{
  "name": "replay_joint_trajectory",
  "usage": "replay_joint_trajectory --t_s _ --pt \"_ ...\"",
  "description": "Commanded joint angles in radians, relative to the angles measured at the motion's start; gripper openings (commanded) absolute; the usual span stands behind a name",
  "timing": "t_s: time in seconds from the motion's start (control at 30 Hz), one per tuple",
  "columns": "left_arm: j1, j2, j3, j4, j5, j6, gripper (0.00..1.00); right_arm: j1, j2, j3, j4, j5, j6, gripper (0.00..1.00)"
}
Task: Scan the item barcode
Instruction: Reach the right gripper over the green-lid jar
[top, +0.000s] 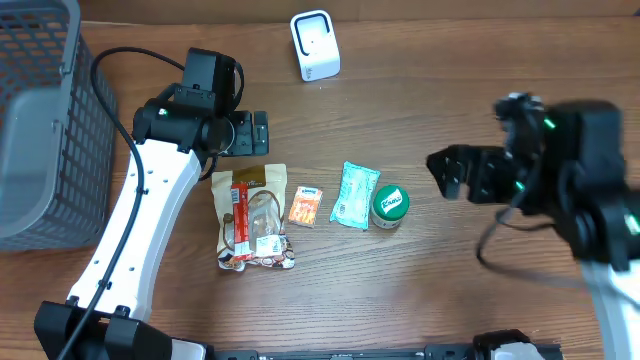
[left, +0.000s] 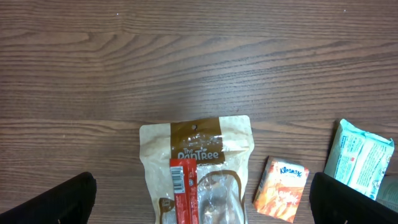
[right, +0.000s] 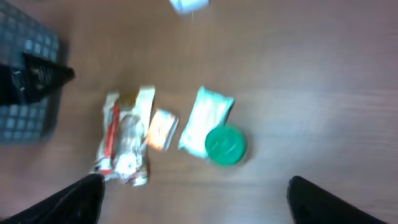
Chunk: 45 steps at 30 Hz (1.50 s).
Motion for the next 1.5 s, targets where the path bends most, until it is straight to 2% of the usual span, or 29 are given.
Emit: replay_joint_trajectory --t_s 0.0,0.07,0.17,0.33,0.6,0.97,1.47 --pt "-0.001 -0.003 0.013 -0.002 -0.009 0.007 1.0 -0.004 0.106 0.012 -0.021 -0.096 0.061 0.76" --pt "-0.001 -0.003 0.013 -0.002 -0.009 0.007 1.0 -0.003 0.18 0.011 -0.043 -0.087 0.142 0.78" --pt "-0.001 -0.003 0.013 -0.002 -0.009 0.007 1.0 0.01 0.278 -0.008 -0.061 -0.058 0.233 0.88" --pt "-0.001 -0.003 0.013 -0.002 -0.009 0.007 1.0 0.089 0.385 -0.063 -0.058 0.111 0.366 0.89" --pt "-0.001 -0.003 0.013 -0.002 -0.009 0.007 1.0 0.212 0.42 -0.174 0.093 0.266 0.521 0.92" --pt "-0.001 -0.003 0.013 -0.002 -0.009 0.007 1.0 0.285 0.427 -0.318 0.302 0.271 0.573 0.92" --pt "-0.001 -0.003 0.013 -0.002 -0.009 0.007 1.0 0.288 0.428 -0.424 0.397 0.283 0.573 0.86"
